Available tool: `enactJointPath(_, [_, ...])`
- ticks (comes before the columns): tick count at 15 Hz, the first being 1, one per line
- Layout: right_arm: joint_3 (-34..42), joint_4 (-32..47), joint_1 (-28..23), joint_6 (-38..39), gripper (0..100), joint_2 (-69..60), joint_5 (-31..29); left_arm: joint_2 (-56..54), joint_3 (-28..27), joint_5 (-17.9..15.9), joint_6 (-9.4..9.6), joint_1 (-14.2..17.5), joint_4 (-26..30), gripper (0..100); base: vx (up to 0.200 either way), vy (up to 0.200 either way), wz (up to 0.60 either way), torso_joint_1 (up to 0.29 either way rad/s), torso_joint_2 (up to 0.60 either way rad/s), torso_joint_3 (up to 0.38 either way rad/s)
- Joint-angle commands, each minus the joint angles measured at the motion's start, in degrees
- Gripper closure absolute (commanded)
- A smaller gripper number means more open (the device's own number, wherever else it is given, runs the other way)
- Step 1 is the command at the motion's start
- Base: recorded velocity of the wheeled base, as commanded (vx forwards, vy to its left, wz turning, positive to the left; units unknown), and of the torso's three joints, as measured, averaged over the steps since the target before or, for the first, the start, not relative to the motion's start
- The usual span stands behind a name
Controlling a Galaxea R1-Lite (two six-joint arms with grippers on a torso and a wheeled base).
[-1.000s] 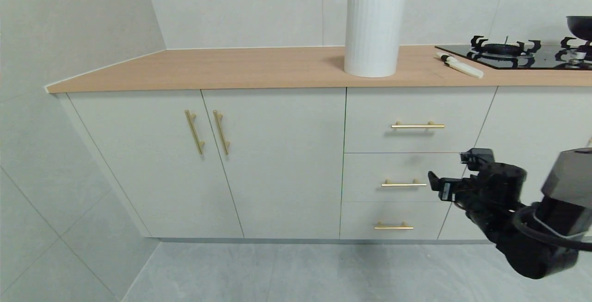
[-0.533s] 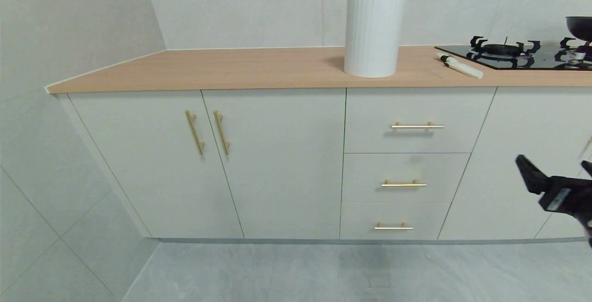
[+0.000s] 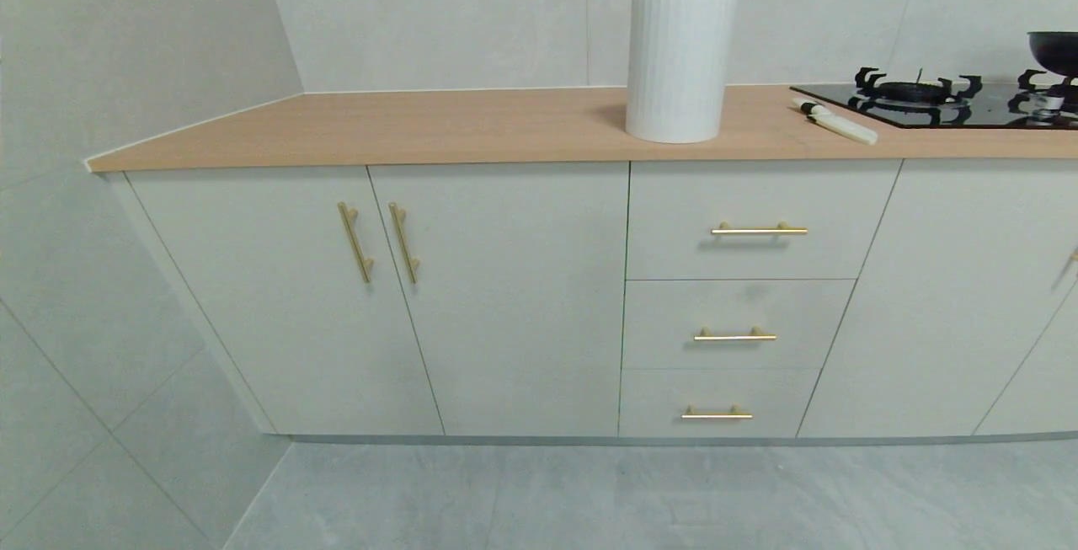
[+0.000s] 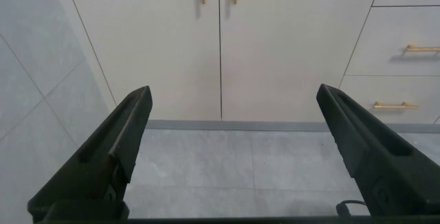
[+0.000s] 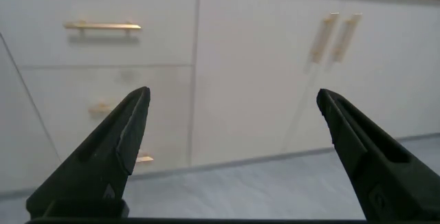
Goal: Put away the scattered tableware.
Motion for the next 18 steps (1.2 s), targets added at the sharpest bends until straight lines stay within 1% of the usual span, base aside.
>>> enactJointPath(1, [-6.2,8.9,-5.3,-2.3,0,-17.3,-1.9,0.1,0.0,0.0,-0.01,0.0,0.0,0,0.000,0.000,0.00,0.000,0.00,0.000])
enactJointPath(2, [-5.4,9.5,-7.0,-2.5,0,-20.2,-1.1,0.1,0.0,0.0,-0.01,0.0,0.0,0,0.000,0.000,0.00,0.000,0.00,0.000])
enactJointPath(3, [-4.2,9.9,-7.3,-2.4,0,-21.2,-0.2,0.1,0.0,0.0,-0.01,0.0,0.0,0,0.000,0.000,0.00,0.000,0.00,0.000])
enactJointPath(5, [1.0,9.3,-7.3,1.2,0,-21.2,1.7,0.1,0.0,0.0,-0.01,0.0,0.0,0,0.000,0.000,0.00,0.000,0.00,0.000])
enactJointPath(6, [3.6,9.3,-7.2,3.5,0,-21.2,5.5,0.1,0.0,0.0,-0.01,0.0,0.0,0,0.000,0.000,0.00,0.000,0.00,0.000])
enactJointPath(7, [8.8,9.2,-7.3,6.7,0,-21.2,13.3,0.1,0.0,0.0,-0.01,0.0,0.0,0,0.000,0.000,0.00,0.000,0.00,0.000])
enactJointPath(8, [11.0,9.2,-7.2,8.8,0,-21.2,14.7,0.1,0.0,0.0,-0.01,0.0,0.0,0,0.000,0.000,0.00,0.000,0.00,0.000])
enactJointPath(10, [12.0,11.3,-7.2,9.2,0,-21.2,17.3,0.1,0.0,0.0,-0.01,0.0,0.0,0,0.000,0.000,0.00,0.000,0.00,0.000])
enactJointPath(12, [12.0,11.3,-7.3,9.1,0,-21.2,19.1,0.1,0.0,0.0,-0.01,0.0,0.0,0,0.000,0.000,0.00,0.000,0.00,0.000])
enactJointPath(14, [12.0,12.1,-7.3,10.8,0,-21.1,22.6,0.1,0.0,0.0,-0.01,0.0,0.0,0,0.000,0.000,0.00,0.000,0.00,0.000])
enactJointPath(15, [12.0,14.3,-7.3,10.7,0,-21.1,25.0,0.1,0.0,0.0,-0.01,0.0,0.0,0,0.000,0.000,0.00,0.000,0.00,0.000])
enactJointPath(18, [12.0,14.3,-7.3,10.9,0,-21.2,25.6,0.1,0.0,0.0,-0.01,0.0,0.0,0,0.000,0.000,0.00,0.000,0.00,0.000])
